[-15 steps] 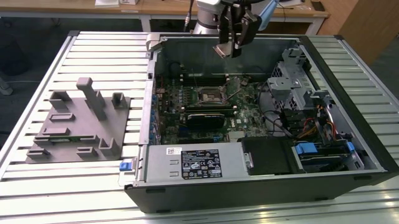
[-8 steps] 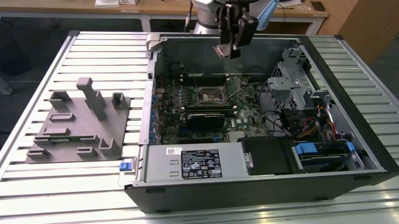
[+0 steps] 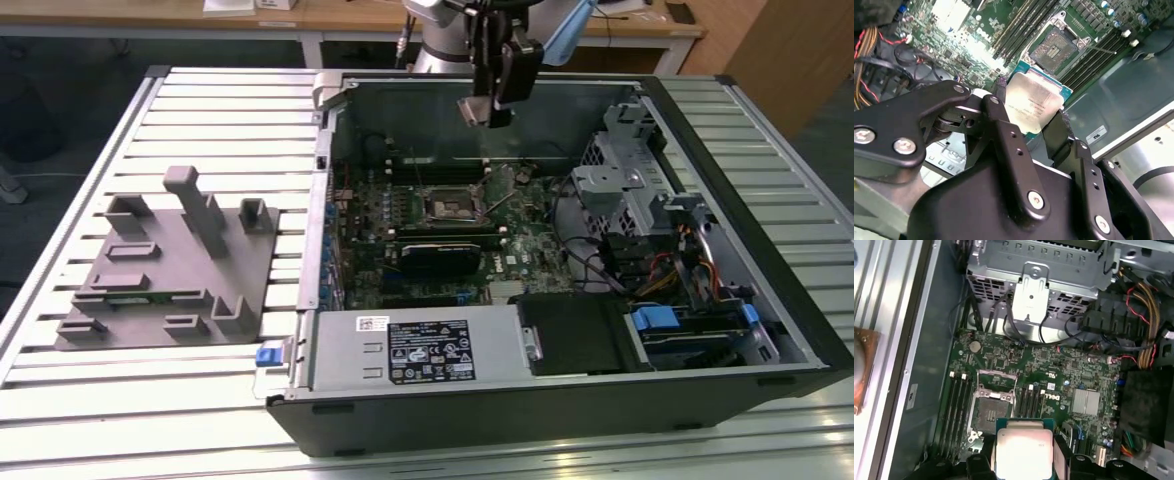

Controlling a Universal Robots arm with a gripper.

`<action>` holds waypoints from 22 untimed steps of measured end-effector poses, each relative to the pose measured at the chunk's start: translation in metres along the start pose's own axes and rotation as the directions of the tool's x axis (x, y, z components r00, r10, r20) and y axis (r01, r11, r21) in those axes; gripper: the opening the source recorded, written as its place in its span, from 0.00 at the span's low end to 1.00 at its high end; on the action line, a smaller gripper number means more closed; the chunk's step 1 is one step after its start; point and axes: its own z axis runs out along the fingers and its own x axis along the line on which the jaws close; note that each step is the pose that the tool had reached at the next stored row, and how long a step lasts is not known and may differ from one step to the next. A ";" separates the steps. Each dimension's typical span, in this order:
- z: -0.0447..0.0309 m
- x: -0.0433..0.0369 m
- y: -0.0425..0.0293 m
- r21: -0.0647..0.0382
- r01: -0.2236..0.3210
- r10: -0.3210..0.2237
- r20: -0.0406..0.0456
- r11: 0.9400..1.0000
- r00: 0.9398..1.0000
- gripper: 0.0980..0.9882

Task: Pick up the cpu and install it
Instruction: 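Place the cpu into insertion slot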

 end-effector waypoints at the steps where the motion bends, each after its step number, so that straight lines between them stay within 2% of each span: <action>1: 0.0003 0.0000 -0.0001 0.000 -0.009 0.009 0.001 1.000 1.000 0.50; 4: 0.0019 0.0002 -0.0003 0.002 -0.040 0.040 0.003 0.999 0.999 0.50; 8: 0.0052 0.0005 -0.0006 0.011 -0.070 0.070 0.005 0.997 0.998 0.50; 22: 0.0178 0.0008 -0.0016 0.013 -0.081 0.081 0.006 0.997 0.997 0.50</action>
